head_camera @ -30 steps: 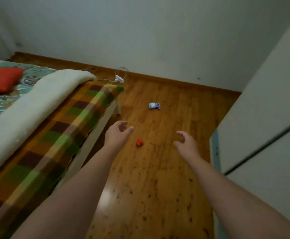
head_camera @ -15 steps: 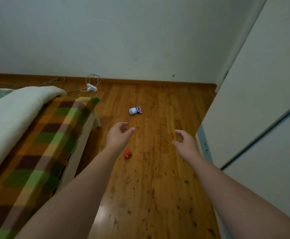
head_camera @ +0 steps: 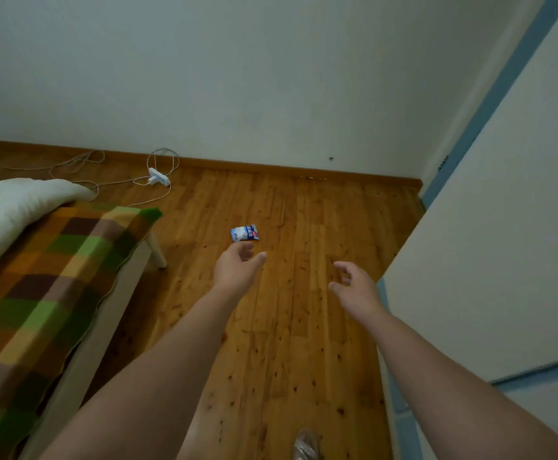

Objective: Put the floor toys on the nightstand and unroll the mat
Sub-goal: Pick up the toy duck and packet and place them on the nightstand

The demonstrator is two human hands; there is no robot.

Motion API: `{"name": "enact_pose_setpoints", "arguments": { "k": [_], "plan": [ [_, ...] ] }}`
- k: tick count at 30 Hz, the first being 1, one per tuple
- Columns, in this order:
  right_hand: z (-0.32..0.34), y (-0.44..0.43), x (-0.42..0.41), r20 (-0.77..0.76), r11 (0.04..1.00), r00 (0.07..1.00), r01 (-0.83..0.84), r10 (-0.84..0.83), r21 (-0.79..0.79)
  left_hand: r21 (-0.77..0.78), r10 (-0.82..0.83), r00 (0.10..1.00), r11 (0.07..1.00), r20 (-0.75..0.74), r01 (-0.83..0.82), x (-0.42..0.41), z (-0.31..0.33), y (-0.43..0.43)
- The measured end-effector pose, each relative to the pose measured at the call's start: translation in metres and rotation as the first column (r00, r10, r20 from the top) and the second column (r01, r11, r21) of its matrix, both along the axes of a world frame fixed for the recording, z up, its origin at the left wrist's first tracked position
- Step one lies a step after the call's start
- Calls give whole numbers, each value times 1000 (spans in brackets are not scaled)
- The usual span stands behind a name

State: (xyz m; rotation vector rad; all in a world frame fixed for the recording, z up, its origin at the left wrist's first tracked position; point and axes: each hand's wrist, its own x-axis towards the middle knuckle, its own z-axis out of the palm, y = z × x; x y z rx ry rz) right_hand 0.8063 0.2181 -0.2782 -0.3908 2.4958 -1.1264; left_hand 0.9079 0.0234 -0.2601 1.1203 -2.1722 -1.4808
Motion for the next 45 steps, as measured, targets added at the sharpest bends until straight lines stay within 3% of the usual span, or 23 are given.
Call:
{"name": "enact_pose_setpoints", "arguments": {
  "k": [8,16,28,33,41,45],
  "plan": [
    [14,-36,-140,-7,995,995,-102,103,18,39,75,996,996,48,-77,-112,1,-21],
    [-3,-102,-269,-17,985,985,-174,174,21,69,75,997,995,-5,-74,-244,-14,-71],
    [12,-222,-479,2,969,971,-240,241,65,74,129,992,989,-4,-129,-437,-4,-189],
    [0,-285,-555,10,930,937,-347,348,121,95,203,979,975,-21,-200,-498,-11,-233],
    [-8,-407,-651,59,729,754,-650,655,216,188,568,820,800,71,-570,-540,-25,-285],
    [-13,-473,-650,83,583,619,-771,781,255,168,732,668,648,134,-743,-526,-36,-307]
  ]
}}
